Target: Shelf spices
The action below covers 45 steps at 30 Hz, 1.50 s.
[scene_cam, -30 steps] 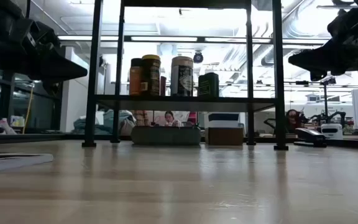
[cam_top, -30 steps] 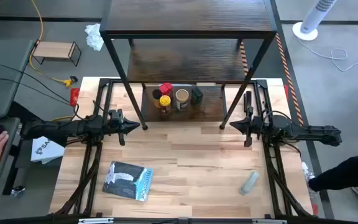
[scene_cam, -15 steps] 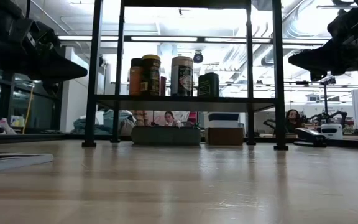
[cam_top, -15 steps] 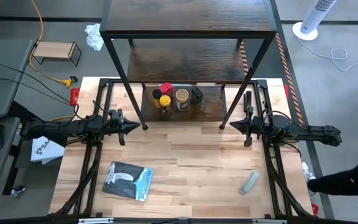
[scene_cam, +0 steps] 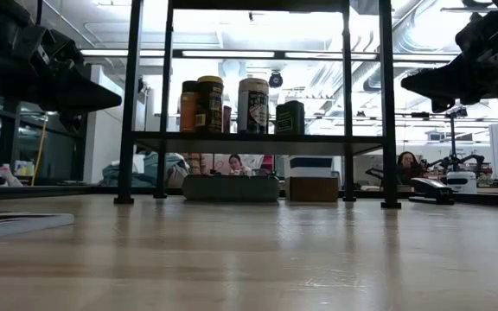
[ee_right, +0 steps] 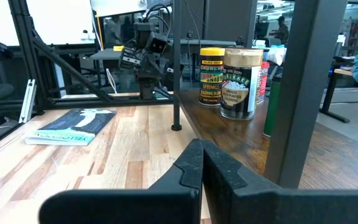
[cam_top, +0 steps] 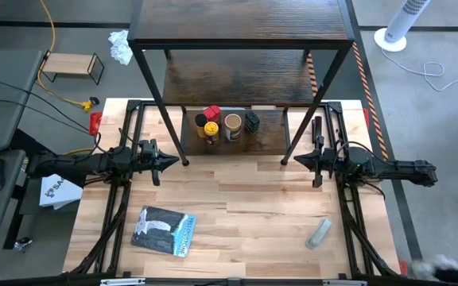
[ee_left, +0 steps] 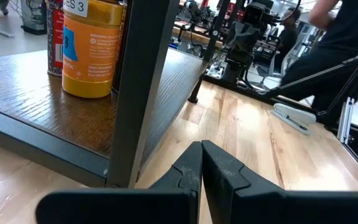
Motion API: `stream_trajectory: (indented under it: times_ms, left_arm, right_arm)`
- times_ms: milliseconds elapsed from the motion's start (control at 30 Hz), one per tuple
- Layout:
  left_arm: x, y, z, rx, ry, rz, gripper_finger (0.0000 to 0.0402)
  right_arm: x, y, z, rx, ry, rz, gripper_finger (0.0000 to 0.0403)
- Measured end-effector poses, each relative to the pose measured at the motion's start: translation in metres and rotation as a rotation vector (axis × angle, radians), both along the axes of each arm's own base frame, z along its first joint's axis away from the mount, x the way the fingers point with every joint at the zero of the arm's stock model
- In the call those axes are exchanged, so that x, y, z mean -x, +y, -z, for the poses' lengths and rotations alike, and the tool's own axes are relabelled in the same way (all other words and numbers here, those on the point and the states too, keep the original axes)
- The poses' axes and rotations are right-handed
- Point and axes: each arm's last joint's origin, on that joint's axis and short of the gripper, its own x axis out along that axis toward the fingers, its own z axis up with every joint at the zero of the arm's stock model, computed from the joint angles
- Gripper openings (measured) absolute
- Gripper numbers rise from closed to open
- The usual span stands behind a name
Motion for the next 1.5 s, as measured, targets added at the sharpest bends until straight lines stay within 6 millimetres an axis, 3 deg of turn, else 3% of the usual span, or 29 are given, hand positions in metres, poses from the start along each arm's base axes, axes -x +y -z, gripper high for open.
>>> stream_trajectory:
  times_ms: [367,567,700,767,867,967,1100,1267,1400,1500]
  left_arm:
    - [0.000,0.000,-0.001,0.004,-0.011,0.000,0.0007]
    - [-0.001,0.000,-0.006,0.169,-0.105,-0.017,0.0007]
    - [0.003,0.001,-0.055,0.287,-0.548,0.029,0.0007]
    - [0.002,0.002,-0.082,0.277,-0.582,-0.002,0.0007]
    - [-0.007,0.002,-0.136,0.155,-0.486,-0.024,0.0002]
    - [-0.025,0.002,-0.186,-0.003,-0.255,-0.024,0.0001]
    - [-0.055,0.003,-0.228,-0.112,0.049,-0.058,0.0001]
    - [-0.081,0.005,-0.267,-0.064,0.044,-0.101,0.0001]
    - [-0.091,0.006,-0.276,0.007,0.010,-0.165,0.0001]
    - [-0.091,0.007,-0.275,0.061,-0.006,-0.205,0.0001]
  right_arm:
    - [0.000,0.000,0.000,0.000,0.000,0.000,0.0000]
    - [0.000,0.000,0.000,0.000,0.000,0.000,0.0000]
    - [0.000,0.000,0.000,0.000,0.000,0.000,0.0000]
    - [0.000,0.000,0.000,0.000,0.000,0.000,0.0000]
    - [0.000,0.000,0.000,0.000,0.000,0.000,0.0000]
    - [0.000,0.000,0.000,0.000,0.000,0.000,0.0000]
    - [0.000,0.000,0.000,0.000,0.000,0.000,0.0000]
    - [0.000,0.000,0.000,0.000,-0.001,0.000,0.0000]
    - [0.000,0.000,-0.005,0.000,-0.060,0.001,0.0000]
    - [0.002,0.000,-0.021,-0.128,-0.246,-0.008,0.0000]
